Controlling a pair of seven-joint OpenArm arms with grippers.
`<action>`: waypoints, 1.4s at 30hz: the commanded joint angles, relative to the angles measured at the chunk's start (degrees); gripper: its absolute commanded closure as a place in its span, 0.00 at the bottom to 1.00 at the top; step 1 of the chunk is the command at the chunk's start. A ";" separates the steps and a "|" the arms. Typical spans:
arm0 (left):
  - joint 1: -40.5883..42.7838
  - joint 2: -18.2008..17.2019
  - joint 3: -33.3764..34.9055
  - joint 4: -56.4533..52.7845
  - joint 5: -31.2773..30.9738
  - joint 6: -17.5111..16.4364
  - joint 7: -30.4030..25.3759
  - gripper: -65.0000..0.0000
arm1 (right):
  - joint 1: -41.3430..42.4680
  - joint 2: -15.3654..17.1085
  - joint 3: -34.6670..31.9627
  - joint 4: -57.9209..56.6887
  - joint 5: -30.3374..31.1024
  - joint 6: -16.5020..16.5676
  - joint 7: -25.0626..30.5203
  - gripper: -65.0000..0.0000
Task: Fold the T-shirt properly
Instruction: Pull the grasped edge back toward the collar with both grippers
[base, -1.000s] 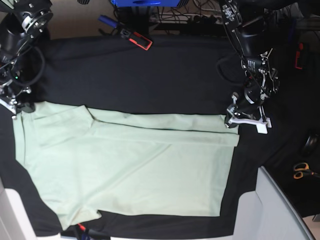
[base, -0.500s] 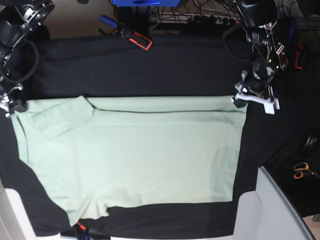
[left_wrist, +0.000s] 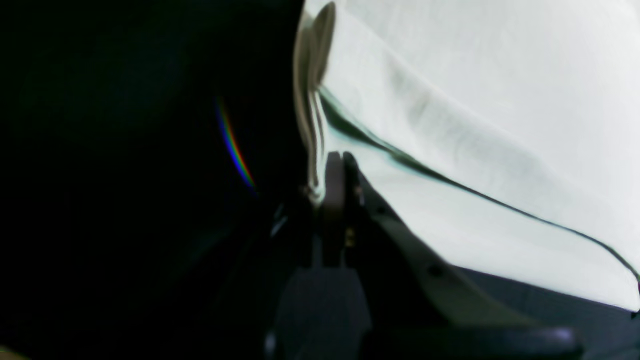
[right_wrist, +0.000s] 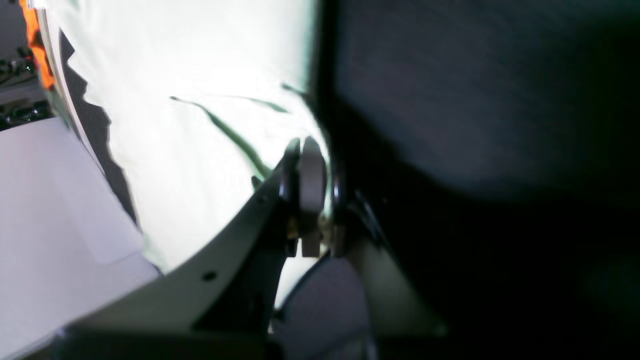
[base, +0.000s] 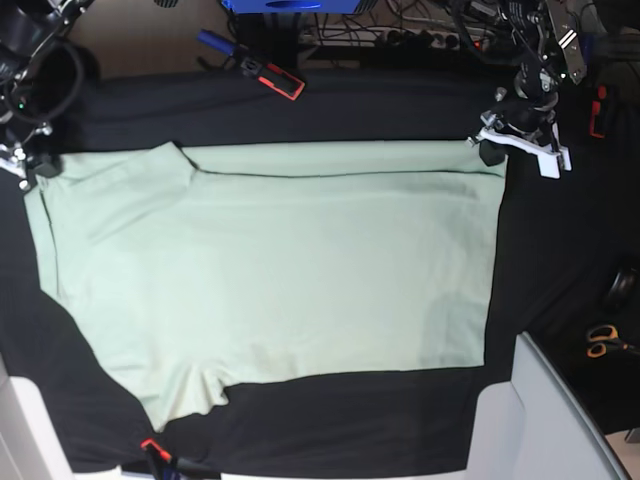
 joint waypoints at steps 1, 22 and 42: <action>0.97 -0.76 -0.43 1.21 -0.36 0.20 -1.25 1.00 | 0.28 1.30 0.30 1.09 0.79 1.06 1.22 1.00; 6.51 -0.93 -0.43 1.38 -0.36 0.20 -1.51 1.00 | -7.63 -2.22 0.30 11.99 0.79 4.14 -0.89 1.00; 7.74 -1.28 -3.86 1.38 -0.18 -0.07 -1.34 1.00 | -10.00 -5.65 0.30 13.40 0.79 3.96 -2.30 1.00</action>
